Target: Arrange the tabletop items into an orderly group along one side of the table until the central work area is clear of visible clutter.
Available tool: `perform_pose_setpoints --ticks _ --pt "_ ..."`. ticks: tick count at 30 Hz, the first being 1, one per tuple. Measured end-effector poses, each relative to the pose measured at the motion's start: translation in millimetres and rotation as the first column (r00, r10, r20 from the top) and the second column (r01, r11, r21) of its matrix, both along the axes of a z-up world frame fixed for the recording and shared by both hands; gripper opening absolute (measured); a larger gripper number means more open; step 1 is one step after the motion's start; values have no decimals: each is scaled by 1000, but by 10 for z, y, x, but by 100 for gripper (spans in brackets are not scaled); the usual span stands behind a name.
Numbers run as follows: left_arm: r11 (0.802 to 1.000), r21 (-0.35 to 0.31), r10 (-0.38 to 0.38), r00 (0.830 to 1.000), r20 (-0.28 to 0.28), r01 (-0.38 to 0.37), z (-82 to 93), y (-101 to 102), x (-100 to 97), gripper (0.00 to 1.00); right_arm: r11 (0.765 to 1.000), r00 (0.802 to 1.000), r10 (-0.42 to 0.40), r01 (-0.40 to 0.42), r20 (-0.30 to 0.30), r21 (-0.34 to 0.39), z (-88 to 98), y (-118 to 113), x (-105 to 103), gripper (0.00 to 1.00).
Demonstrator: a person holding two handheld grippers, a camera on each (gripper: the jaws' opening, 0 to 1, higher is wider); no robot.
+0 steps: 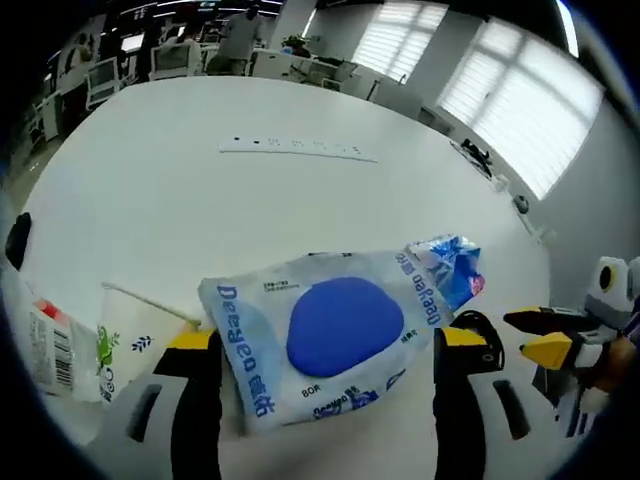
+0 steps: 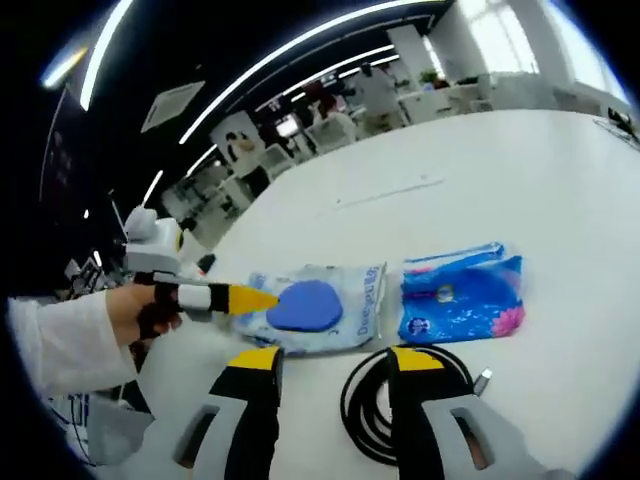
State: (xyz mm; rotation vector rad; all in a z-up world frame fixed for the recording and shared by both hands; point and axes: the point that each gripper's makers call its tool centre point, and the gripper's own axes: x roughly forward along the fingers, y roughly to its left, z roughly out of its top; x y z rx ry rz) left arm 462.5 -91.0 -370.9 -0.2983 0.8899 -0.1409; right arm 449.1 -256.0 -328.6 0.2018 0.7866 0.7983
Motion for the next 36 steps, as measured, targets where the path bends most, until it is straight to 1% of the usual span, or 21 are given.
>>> perform_pose_setpoints --ticks 2,3,4,5,6,7,8,9,11,12,15,17,20,22,24,25,26,27,29,32,36 --pt "998 42 -56 998 -16 57 -24 -25 -54 93 999 1000 -24 24 -3 26 65 -85 -39 41" --pt "996 50 -75 997 -31 77 -44 -42 -83 94 999 1000 -26 26 -2 32 81 -118 -52 41" --pt "992 75 -93 994 -49 97 -72 -37 -125 95 999 1000 -26 26 3 36 114 -162 -102 40" --pt "990 91 -101 993 -56 106 -83 -28 -144 94 999 1000 -25 25 6 38 141 -195 -151 40" --pt "985 123 -111 990 -90 122 -127 14 -196 93 999 1000 -21 21 10 39 153 -221 -191 40" --pt "984 134 -101 988 -113 116 -153 25 -241 91 999 1000 -12 12 19 39 113 -275 -184 39" --pt "984 132 -101 988 -118 116 -159 1 -271 90 999 1000 -10 9 24 38 112 -309 -220 39" --pt "981 150 -113 989 -100 127 -145 -23 -284 90 999 1000 -12 11 27 36 132 -334 -294 39" --pt "965 231 -105 991 -78 120 -95 48 -306 90 999 999 -14 12 34 45 129 -387 -355 41" --pt "962 254 -88 995 -39 95 -32 75 -291 89 999 999 -13 11 39 51 143 -399 -373 42" --pt "967 252 -49 997 54 34 101 111 -247 91 998 998 16 -19 68 54 213 -434 -438 45" --pt "967 255 -36 996 79 15 153 175 -270 93 999 996 29 -33 86 43 240 -470 -449 45" --pt "962 273 -20 990 136 -18 248 299 -312 95 998 994 28 -33 103 44 293 -543 -440 46" --pt "961 274 -12 983 183 -40 334 351 -344 99 999 994 23 -28 110 45 305 -598 -429 48" --pt "969 235 13 963 270 -79 501 396 -374 100 999 992 23 -28 121 37 296 -633 -423 51" --pt "970 220 28 952 303 -99 560 427 -383 100 999 992 23 -28 122 35 291 -638 -421 52" --pt "972 209 37 946 323 -110 635 417 -477 100 999 992 20 -24 122 34 277 -673 -418 53" --pt "969 218 39 949 314 -113 639 460 -530 100 999 993 16 -20 121 35 269 -705 -418 54" --pt "964 232 54 947 315 -132 689 539 -674 100 999 993 5 -10 120 37 259 -752 -420 56" --pt "966 208 81 942 326 -156 717 630 -827 100 1000 994 -3 0 110 29 221 -801 -410 59" --pt "961 216 98 941 325 -175 709 693 -1014 100 1000 995 -13 12 97 17 182 -834 -411 59"
